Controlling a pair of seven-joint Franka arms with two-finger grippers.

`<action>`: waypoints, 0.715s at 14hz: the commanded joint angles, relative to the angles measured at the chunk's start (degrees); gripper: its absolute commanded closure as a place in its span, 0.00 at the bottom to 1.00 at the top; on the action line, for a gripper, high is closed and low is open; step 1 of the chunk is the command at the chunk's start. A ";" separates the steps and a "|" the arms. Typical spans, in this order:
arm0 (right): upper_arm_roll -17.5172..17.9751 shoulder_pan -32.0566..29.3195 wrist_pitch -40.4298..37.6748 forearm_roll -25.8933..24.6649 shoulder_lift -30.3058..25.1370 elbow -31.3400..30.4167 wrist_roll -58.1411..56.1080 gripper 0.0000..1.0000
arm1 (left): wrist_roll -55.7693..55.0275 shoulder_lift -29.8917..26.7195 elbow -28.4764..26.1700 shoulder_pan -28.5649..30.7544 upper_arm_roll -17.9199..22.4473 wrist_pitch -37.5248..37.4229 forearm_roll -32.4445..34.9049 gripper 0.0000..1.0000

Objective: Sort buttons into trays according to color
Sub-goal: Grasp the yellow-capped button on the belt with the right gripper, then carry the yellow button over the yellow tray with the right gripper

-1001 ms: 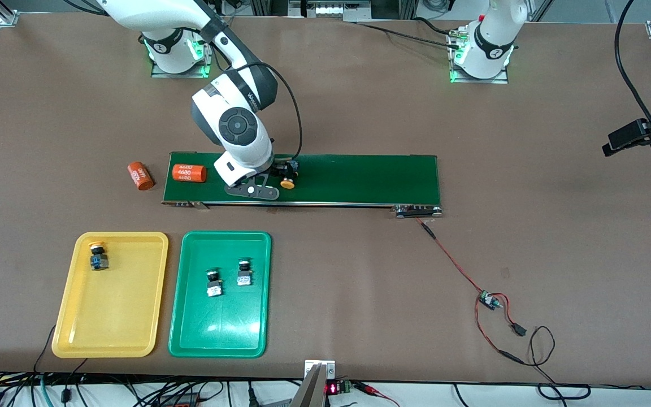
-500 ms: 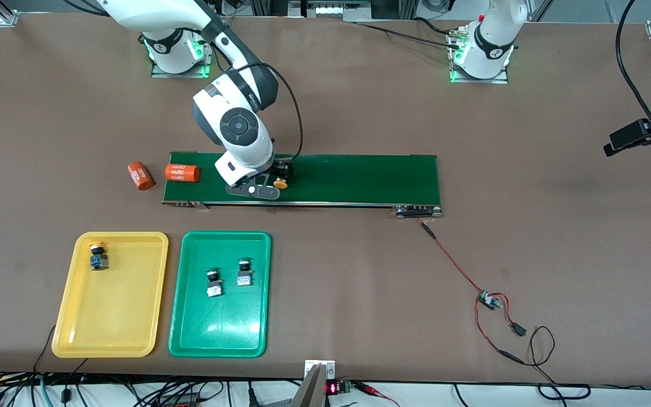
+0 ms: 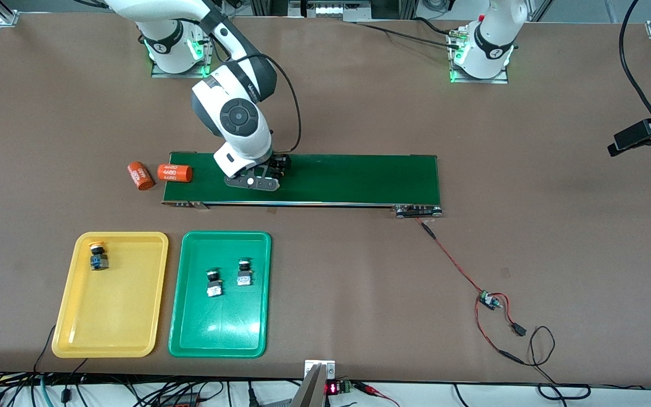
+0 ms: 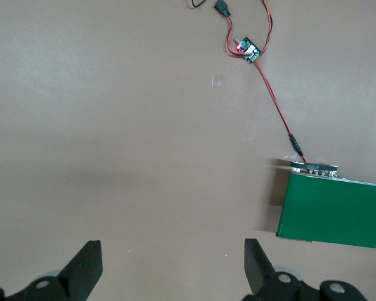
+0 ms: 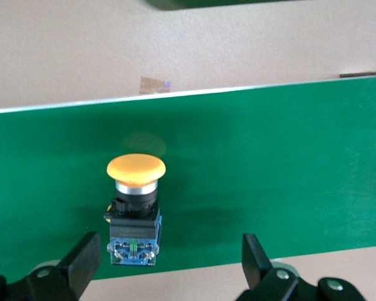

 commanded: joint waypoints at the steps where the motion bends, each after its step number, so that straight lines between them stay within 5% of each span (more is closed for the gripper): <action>1: 0.06 -0.33 5.29 0.90 -2.41 -5.50 0.25 0.00 | 1.20 0.06 0.60 0.37 -0.18 -0.43 0.48 0.00; 10: 0.06 -2.18 8.38 0.90 -1.80 -6.56 0.08 0.06 | 1.11 0.14 0.60 0.99 -0.18 -0.43 0.48 0.00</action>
